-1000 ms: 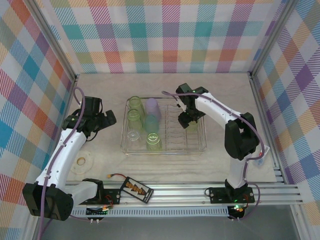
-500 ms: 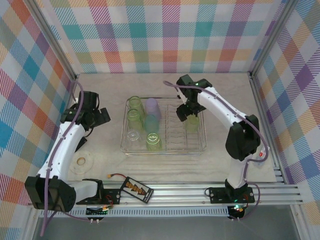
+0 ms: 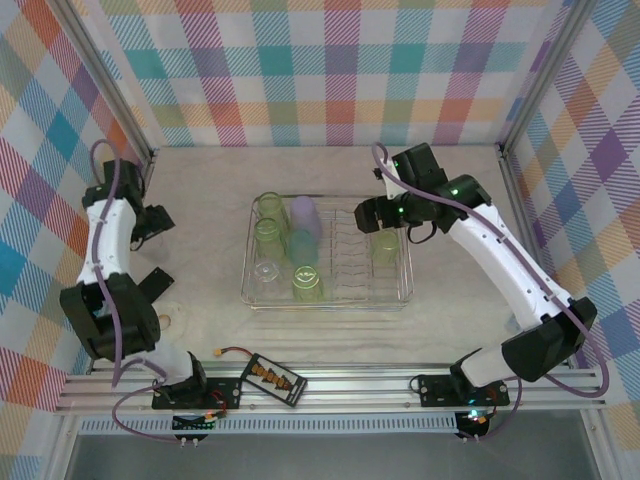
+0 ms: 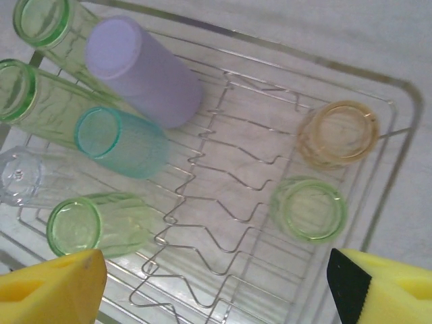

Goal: Load the cups into the dish rack

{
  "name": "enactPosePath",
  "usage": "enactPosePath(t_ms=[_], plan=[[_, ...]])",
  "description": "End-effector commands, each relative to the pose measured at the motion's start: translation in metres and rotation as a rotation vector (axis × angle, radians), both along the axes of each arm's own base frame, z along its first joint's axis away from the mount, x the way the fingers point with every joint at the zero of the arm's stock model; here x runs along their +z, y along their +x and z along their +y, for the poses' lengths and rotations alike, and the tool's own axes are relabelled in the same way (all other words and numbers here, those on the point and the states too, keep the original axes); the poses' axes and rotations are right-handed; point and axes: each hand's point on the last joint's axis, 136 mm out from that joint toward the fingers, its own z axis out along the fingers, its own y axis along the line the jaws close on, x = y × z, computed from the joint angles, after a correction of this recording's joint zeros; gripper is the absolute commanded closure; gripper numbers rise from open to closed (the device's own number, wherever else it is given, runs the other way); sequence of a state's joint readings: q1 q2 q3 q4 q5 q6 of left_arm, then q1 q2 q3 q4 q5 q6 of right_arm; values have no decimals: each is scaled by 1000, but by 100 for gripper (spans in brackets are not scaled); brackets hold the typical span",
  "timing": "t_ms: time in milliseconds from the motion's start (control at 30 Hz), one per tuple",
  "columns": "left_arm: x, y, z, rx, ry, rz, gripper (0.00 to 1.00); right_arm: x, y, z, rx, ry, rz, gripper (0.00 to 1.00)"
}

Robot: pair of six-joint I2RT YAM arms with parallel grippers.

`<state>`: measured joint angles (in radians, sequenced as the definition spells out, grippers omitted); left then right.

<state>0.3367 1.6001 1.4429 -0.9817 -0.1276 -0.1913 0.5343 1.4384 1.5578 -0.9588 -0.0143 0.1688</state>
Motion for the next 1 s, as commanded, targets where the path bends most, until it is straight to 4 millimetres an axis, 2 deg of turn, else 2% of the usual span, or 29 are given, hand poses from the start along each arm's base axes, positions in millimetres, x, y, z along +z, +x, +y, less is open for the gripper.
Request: enactPosePath(t_ms=[0, 133, 300, 367, 500, 667, 967], plan=[[-14, 13, 0, -10, -118, 28, 19, 7, -3, 15, 20, 103, -8, 15], [-32, 34, 2, -13, -162, 55, 25, 1, -6, 17, 26, 119, 8, 15], [-40, 48, 5, -11, -173, 54, 29, -7, -8, 16, 35, 110, 12, 15], [-40, 51, 9, -8, -155, 53, 29, -9, -6, 17, 42, 104, 13, 15], [-46, 55, 8, -13, -162, 53, 39, -9, -3, 21, 55, 106, 12, 15], [-52, 61, 5, -26, -142, 50, 40, -7, -2, 27, 52, 142, 21, 15], [-73, 67, 7, -17, -156, 75, 41, -4, -4, 24, 45, 138, 17, 15]])
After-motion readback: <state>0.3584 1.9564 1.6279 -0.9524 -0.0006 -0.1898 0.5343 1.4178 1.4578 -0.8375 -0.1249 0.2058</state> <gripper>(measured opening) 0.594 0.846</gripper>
